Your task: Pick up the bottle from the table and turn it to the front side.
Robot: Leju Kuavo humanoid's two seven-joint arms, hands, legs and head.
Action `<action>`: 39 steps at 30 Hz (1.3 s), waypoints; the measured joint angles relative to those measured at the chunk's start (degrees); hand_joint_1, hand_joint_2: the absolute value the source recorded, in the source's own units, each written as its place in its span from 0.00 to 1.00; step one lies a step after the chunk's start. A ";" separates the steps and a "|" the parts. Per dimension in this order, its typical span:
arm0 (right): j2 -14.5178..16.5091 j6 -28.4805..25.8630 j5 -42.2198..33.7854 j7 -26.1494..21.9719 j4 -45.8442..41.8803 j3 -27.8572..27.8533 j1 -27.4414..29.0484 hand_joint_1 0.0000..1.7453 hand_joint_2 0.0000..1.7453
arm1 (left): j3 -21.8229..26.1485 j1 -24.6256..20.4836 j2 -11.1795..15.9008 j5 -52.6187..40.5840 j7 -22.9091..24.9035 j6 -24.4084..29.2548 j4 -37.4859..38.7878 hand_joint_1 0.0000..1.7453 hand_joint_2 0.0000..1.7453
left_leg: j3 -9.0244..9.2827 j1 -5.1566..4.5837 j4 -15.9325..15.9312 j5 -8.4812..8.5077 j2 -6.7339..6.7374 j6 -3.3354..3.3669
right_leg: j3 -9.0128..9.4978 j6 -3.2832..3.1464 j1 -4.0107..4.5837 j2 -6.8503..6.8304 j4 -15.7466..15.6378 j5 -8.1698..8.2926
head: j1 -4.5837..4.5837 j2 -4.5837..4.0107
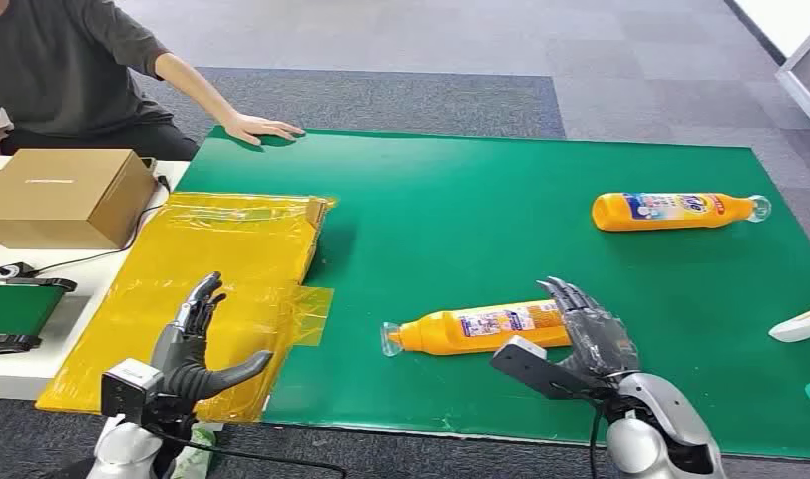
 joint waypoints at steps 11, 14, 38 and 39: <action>-3.61 3.41 8.38 1.89 23.76 6.34 -17.76 0.00 1.00 | -4.09 -2.35 2.43 2.71 -0.02 2.24 3.08 0.00 1.00 | -0.05 0.00 0.00 0.20 0.01 -0.01 | -0.06 0.01 0.00 0.00 0.01 0.13 | -0.02 0.01; -4.04 4.51 8.75 1.02 30.90 8.45 -21.89 0.00 1.00 | -5.01 -2.68 3.18 3.47 -0.02 2.71 3.62 0.00 1.00 | -0.05 0.00 0.00 0.23 0.00 0.00 | -0.06 0.01 0.00 -0.01 0.02 0.15 | -0.01 0.01; -10.93 5.01 -0.96 -5.85 39.59 14.73 -27.12 1.00 1.00 | -7.41 -3.94 6.09 6.27 -0.02 4.48 6.67 0.00 1.00 | 0.13 0.00 0.03 0.22 -0.03 0.07 | 0.12 0.09 0.00 -0.05 -0.04 0.19 | 0.00 0.00; -11.14 4.51 -1.80 -5.41 38.58 14.74 -26.41 1.00 1.00 | -7.40 -3.91 6.11 6.25 -0.02 4.48 6.72 0.00 1.00 | 0.13 0.00 0.03 0.22 -0.03 0.08 | 0.12 0.09 0.00 -0.06 -0.04 0.18 | 0.00 0.00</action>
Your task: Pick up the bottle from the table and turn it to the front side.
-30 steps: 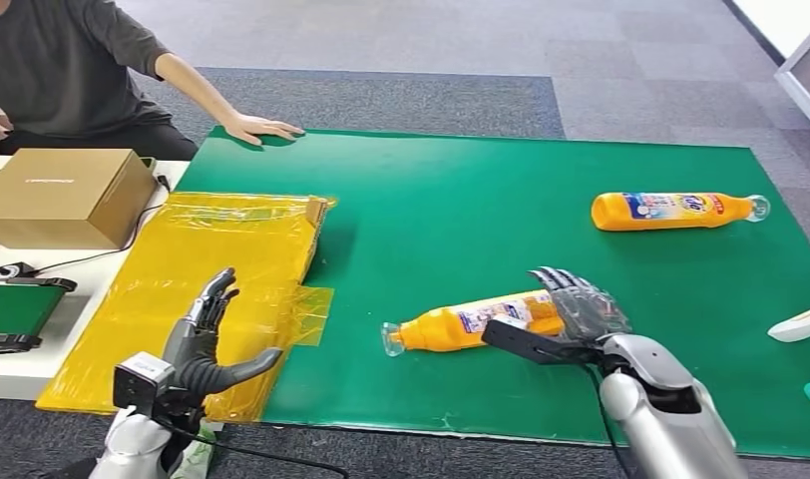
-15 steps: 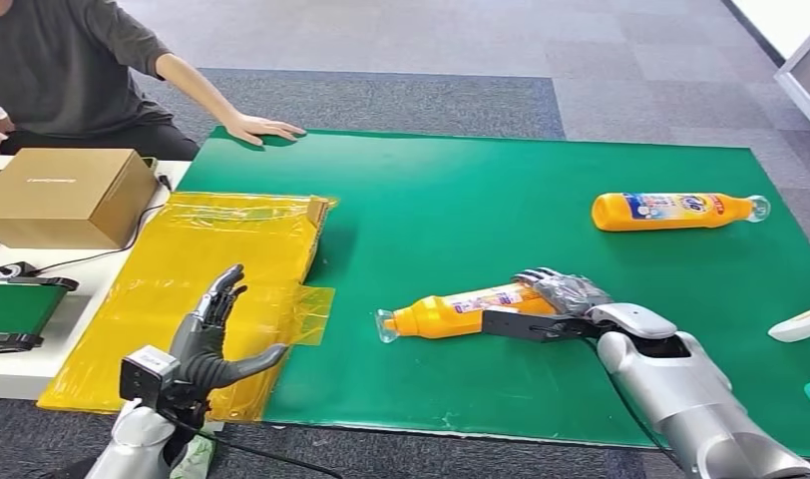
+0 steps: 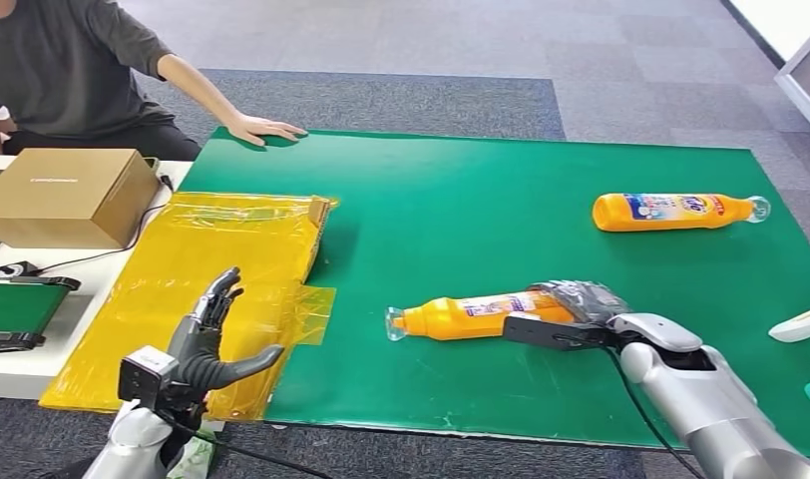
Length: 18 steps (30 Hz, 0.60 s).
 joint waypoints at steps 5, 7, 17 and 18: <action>0.59 -4.57 -3.61 4.79 -10.26 -1.84 7.65 1.00 1.00 | 0.44 0.52 -0.32 -1.35 -0.01 -1.17 0.08 0.00 1.00 | -0.10 -0.01 0.00 -0.01 -0.05 -0.01 | 0.02 0.00 0.03 -0.06 0.01 0.00 | 0.01 0.01; 2.97 -5.09 -4.13 5.95 -15.53 -3.55 11.35 1.00 1.00 | 1.21 0.92 -0.94 -1.94 -0.01 -3.33 0.11 0.00 1.00 | -0.21 0.00 -0.01 -0.01 -0.05 -0.04 | -0.12 -0.02 0.04 -0.06 0.03 -0.01 | 0.01 0.01; 17.29 -6.84 -6.67 2.43 -21.48 -3.97 15.31 1.00 1.00 | 3.05 0.59 -2.35 0.98 0.02 -16.12 4.04 0.00 1.00 | -0.29 0.08 -0.04 -0.01 -0.01 -0.12 | -0.29 -0.19 0.09 -0.06 0.07 -0.12 | -0.01 -0.01; 18.10 -6.92 -7.08 1.98 -21.32 -3.70 15.32 1.00 1.00 | 3.04 0.53 -2.36 1.45 0.02 -16.75 4.43 0.00 1.00 | -0.30 0.08 -0.04 -0.01 -0.01 -0.12 | -0.29 -0.19 0.09 -0.06 0.07 -0.12 | -0.01 0.00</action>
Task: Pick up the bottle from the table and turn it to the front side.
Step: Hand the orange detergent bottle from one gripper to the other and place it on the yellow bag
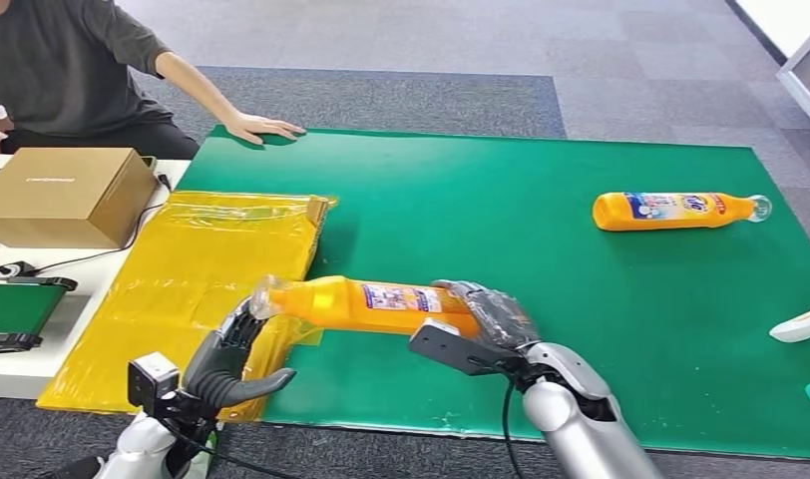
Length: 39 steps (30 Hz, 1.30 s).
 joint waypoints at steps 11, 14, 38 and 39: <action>6.34 -1.24 -0.95 -2.41 2.10 6.73 0.83 1.00 1.00 | -0.07 -1.42 -0.03 2.77 -0.01 -2.26 2.81 0.00 1.00 | 0.00 0.00 0.00 0.00 0.00 -0.01 | -0.01 0.00 -0.01 0.00 0.00 0.00 | -0.01 0.00; 6.97 -2.51 -0.65 -2.80 3.81 9.46 0.79 1.00 1.00 | -0.05 -1.66 -0.15 3.16 -0.04 -2.27 3.06 0.00 1.00 | 0.00 0.00 0.00 -0.01 0.00 -0.02 | -0.01 -0.02 0.00 -0.01 0.00 -0.01 | -0.01 -0.01; 8.18 -6.41 -2.21 -2.52 22.75 15.34 -4.25 1.00 1.00 | -6.19 -0.34 1.33 7.16 -0.30 -11.22 -4.16 0.00 1.00 | 0.00 0.00 0.00 -0.02 -0.01 -0.04 | 0.00 -0.02 -0.01 -0.01 0.00 0.00 | 0.01 0.01; 8.26 -6.57 -2.13 -2.57 23.47 15.32 -4.45 1.00 1.00 | -6.51 -0.30 1.58 7.16 -0.30 -10.93 -4.59 0.08 1.00 | 0.00 0.00 0.00 -0.02 -0.01 -0.04 | -0.01 -0.02 -0.01 -0.01 0.00 0.00 | 0.01 0.01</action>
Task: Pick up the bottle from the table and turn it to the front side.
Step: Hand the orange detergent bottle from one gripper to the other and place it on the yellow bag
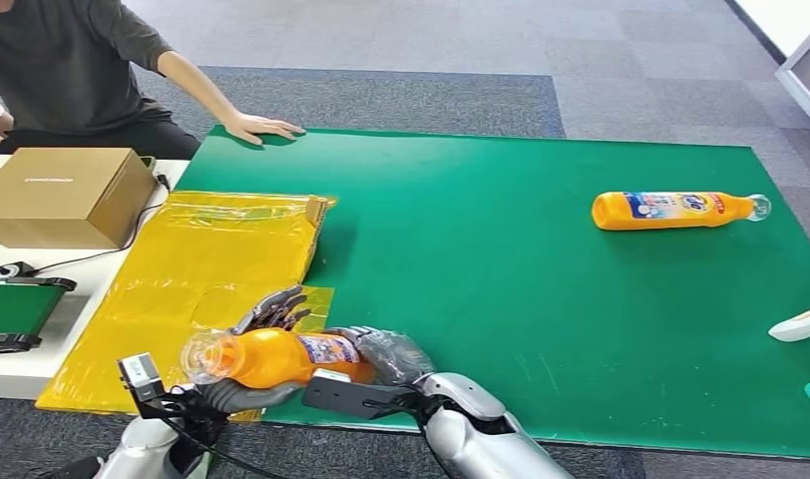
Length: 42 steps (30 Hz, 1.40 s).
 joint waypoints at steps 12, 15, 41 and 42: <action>0.55 -0.61 1.11 0.60 3.20 -1.20 -1.05 0.01 1.00 | -2.43 0.57 1.51 -6.32 -0.40 11.82 -1.88 1.00 1.00 | 0.03 0.00 0.00 -0.01 0.00 0.00 | 0.03 0.00 0.00 0.00 -0.01 -0.01 | -0.01 0.00; 0.55 -0.66 2.17 1.11 3.14 -1.52 -0.93 0.00 1.00 | -2.78 0.03 1.31 -9.79 -0.62 16.38 -1.90 1.00 1.00 | 0.13 0.00 0.00 -0.02 0.00 -0.01 | 0.11 -0.01 0.00 0.00 -0.01 -0.01 | -0.01 0.00; -1.40 3.22 7.48 4.44 -23.84 -18.13 12.78 0.00 1.00 | 5.06 1.60 -4.61 -79.95 26.42 59.86 -16.40 1.00 1.00 | 0.03 0.01 -0.01 0.02 0.00 -0.07 | -0.06 -0.04 -0.01 0.01 -0.01 0.03 | 0.00 0.00; -1.43 3.51 7.41 4.16 -24.55 -18.58 13.37 0.00 1.00 | 5.04 1.37 -4.03 -82.06 28.19 59.57 -15.36 1.00 1.00 | 0.03 0.01 -0.01 0.01 0.01 -0.07 | -0.07 -0.04 0.00 0.01 -0.01 0.03 | -0.01 0.00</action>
